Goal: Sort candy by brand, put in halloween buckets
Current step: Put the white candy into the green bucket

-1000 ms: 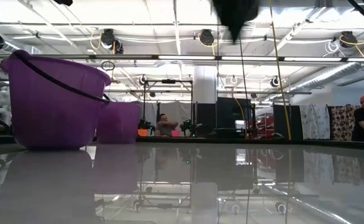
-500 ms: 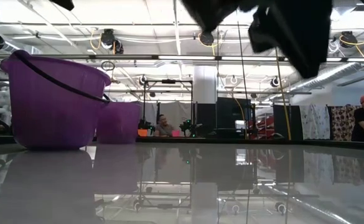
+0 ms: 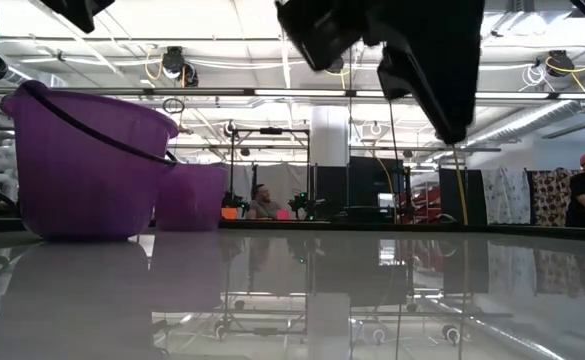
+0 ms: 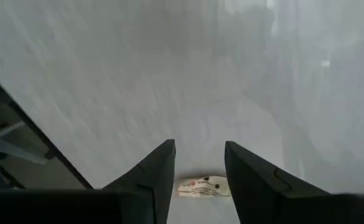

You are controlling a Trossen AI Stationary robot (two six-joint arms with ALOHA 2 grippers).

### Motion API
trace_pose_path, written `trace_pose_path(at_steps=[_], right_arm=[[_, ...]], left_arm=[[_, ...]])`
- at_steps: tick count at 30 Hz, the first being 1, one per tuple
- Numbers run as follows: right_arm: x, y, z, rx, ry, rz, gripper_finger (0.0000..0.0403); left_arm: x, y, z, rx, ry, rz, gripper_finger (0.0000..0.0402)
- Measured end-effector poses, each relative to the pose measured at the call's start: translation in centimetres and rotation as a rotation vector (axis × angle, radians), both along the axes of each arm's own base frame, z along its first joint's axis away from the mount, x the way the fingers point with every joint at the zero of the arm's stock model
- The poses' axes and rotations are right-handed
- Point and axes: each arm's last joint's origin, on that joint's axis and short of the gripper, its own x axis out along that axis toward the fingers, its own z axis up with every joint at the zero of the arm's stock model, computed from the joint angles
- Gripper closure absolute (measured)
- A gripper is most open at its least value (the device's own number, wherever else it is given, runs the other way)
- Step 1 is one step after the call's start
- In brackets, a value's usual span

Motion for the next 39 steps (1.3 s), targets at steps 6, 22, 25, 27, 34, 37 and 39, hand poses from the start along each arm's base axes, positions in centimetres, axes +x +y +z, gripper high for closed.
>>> trace_pose_path(at_steps=[6,22,25,27,34,37,39], right_arm=[[-0.1,-1.9,2.1,-0.053,-0.107,-0.014,0.0271],[-10.8,-5.4,0.4,0.021,-0.276,-0.526,0.0271],[-12.6,-5.1,0.2,-0.015,-0.294,-0.601,0.0271],[-13.3,-4.5,-0.2,-0.014,-0.296,-0.658,0.0271],[-14.1,-2.1,-1.9,0.055,-0.266,-0.751,0.0271],[-14.4,-1.7,-2.1,0.055,-0.257,-0.769,0.0271],[-14.5,-1.6,-2.1,0.054,-0.256,-0.770,0.0271]], left_arm=[[-0.1,0.0,0.1,-0.020,-0.010,0.022,0.0217],[-0.1,0.0,0.1,-0.033,-0.012,0.034,0.0217],[0.0,0.0,0.1,-0.032,-0.015,0.035,0.0217],[0.0,0.0,0.1,-0.033,-0.014,0.038,0.0217],[0.0,0.0,0.1,-0.035,-0.013,0.042,0.0217],[0.0,0.0,0.1,-0.034,-0.014,0.040,0.0217],[0.0,0.0,0.1,-0.029,-0.015,0.035,0.0217]])
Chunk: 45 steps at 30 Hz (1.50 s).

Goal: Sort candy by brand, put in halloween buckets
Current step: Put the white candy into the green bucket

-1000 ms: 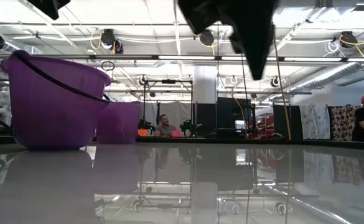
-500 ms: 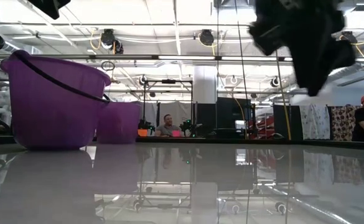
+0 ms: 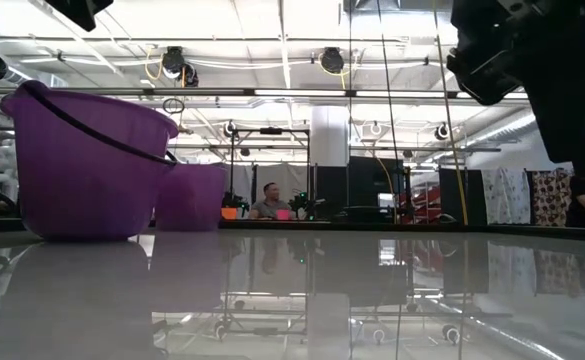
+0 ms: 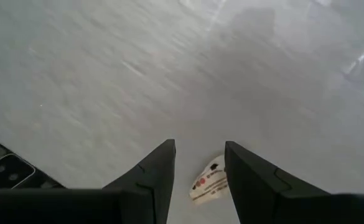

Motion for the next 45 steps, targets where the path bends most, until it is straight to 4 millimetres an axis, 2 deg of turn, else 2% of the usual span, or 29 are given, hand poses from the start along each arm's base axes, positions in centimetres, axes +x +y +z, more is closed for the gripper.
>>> trace_pose_path(at_steps=[12,20,27,32,39,45], right_arm=[[0.0,0.2,0.0,-0.003,-0.012,0.041,0.0271],[-0.2,0.3,0.0,0.064,0.050,-0.084,0.0271],[-1.2,0.0,-0.2,0.119,0.235,-0.232,0.0271],[-1.0,0.2,-0.2,0.148,0.235,-0.263,0.0271],[-0.5,0.7,-1.6,0.134,0.256,-0.261,0.0271],[-0.2,0.8,-3.0,0.091,0.283,-0.189,0.0271]], left_arm=[[0.0,0.0,0.0,0.013,-0.005,-0.010,0.0217],[0.0,0.0,0.0,0.014,-0.005,-0.010,0.0217],[0.0,0.0,0.0,0.013,-0.004,-0.010,0.0217],[0.0,0.0,0.0,0.009,0.001,-0.014,0.0217],[0.0,0.0,0.0,0.004,0.002,-0.008,0.0217],[0.0,0.0,0.0,0.008,0.001,-0.015,0.0217]])
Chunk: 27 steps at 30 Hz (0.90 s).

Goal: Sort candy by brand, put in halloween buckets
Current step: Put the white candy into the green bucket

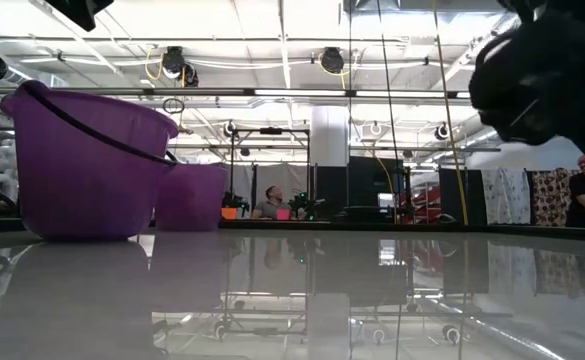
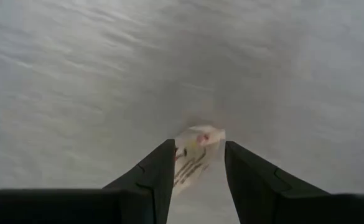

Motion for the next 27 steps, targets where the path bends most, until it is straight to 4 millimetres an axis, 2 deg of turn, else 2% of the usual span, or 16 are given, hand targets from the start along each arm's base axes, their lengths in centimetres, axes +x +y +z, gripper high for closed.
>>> trace_pose_path(at_steps=[9,13,19,24,27], right_arm=[[0.2,0.0,-1.7,-0.032,0.053,0.045,0.0278],[0.2,0.0,-1.8,-0.033,0.056,0.045,0.0312],[0.2,0.0,-1.8,-0.032,0.052,0.057,0.0392],[0.5,-0.1,-1.5,0.011,0.043,0.058,0.0398],[1.5,-0.3,-0.5,0.019,-0.014,0.063,0.0401]], left_arm=[[0.0,0.0,0.0,0.000,0.000,-0.001,0.0217],[0.0,0.0,0.0,0.000,0.000,-0.001,0.0217],[0.0,0.0,0.0,0.000,0.000,-0.001,0.0217],[0.0,0.0,0.0,0.001,-0.001,-0.002,0.0217],[0.0,0.0,0.0,0.003,0.000,-0.005,0.0217]])
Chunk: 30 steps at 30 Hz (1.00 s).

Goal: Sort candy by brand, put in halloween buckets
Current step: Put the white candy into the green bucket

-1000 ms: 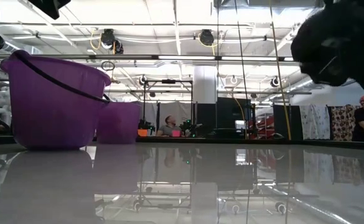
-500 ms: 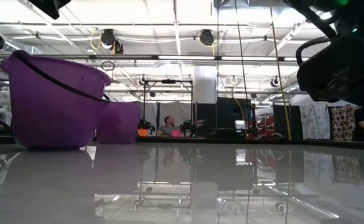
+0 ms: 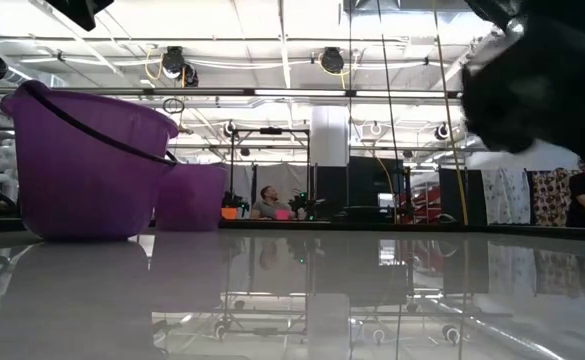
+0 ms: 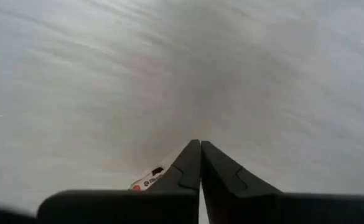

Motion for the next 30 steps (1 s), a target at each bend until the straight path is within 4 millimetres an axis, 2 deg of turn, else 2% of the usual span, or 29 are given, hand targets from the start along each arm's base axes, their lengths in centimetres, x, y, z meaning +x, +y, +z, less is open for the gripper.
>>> trace_pose_path(at_steps=[4,9,12,17,24,27,30], right_arm=[[2.9,-0.7,1.9,-0.066,-0.236,-0.023,0.0402],[7.7,-1.9,5.4,-0.251,-0.780,-0.061,0.0402],[10.5,-2.5,7.6,-0.389,-1.044,-0.004,0.0402],[15.4,-2.5,10.2,-0.583,-1.241,0.194,0.0403],[23.0,-0.2,12.9,-0.740,-1.463,0.540,0.0403],[25.4,0.6,13.8,-0.777,-1.552,0.572,0.0403],[27.3,1.1,13.1,-0.790,-1.600,0.580,0.0403]], left_arm=[[0.0,0.0,0.0,0.000,-0.003,-0.001,0.0217],[0.0,0.0,0.0,0.001,-0.004,-0.003,0.0217],[0.0,0.0,0.0,0.002,-0.004,-0.003,0.0217],[0.0,0.0,0.0,0.002,-0.004,-0.003,0.0217],[0.0,0.0,0.0,0.011,-0.001,-0.013,0.0217],[0.0,0.0,0.0,0.014,-0.001,-0.017,0.0217],[0.0,0.0,0.0,0.017,0.001,-0.021,0.0217]])
